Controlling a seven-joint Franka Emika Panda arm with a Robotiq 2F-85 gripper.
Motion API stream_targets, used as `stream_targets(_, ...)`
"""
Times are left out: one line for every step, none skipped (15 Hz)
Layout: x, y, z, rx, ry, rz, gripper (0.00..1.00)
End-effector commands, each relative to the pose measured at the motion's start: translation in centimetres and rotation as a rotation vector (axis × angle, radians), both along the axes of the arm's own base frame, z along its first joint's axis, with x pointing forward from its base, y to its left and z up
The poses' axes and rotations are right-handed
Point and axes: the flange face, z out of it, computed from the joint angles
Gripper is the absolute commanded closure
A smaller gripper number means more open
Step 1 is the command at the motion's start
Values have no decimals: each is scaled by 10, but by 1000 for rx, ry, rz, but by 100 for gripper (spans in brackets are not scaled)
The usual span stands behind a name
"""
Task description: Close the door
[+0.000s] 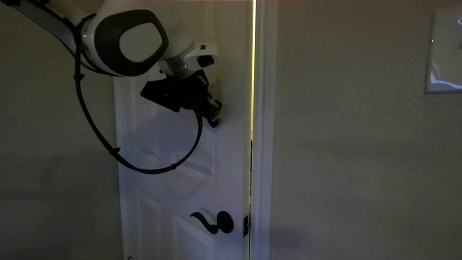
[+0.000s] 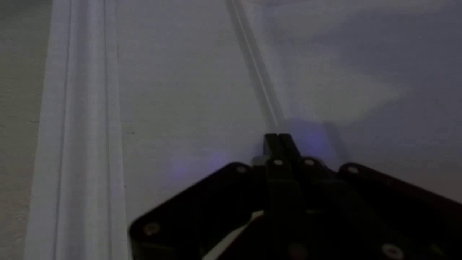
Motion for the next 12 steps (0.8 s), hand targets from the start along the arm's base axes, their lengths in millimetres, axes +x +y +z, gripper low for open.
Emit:
stream_targets(24,-5,3,11,5,28,97)
stream_targets(28,-5,2,12,6,33,97)
stream_targets(32,-6,3,14,7,36,97)
stream_targets(35,-7,3,14,8,40,97)
stream_targets(39,-7,3,14,8,42,97)
stream_targets(42,-7,3,16,8,44,97)
stream_targets(44,-7,3,17,8,45,97)
stream_targets(42,-7,3,20,21,49,97)
stream_targets(40,-7,5,17,32,53,97)
stream_targets(31,-3,6,10,55,69,97)
stream_targets(23,0,6,3,83,91,97)
stream_targets(11,4,5,-3,123,122,84)
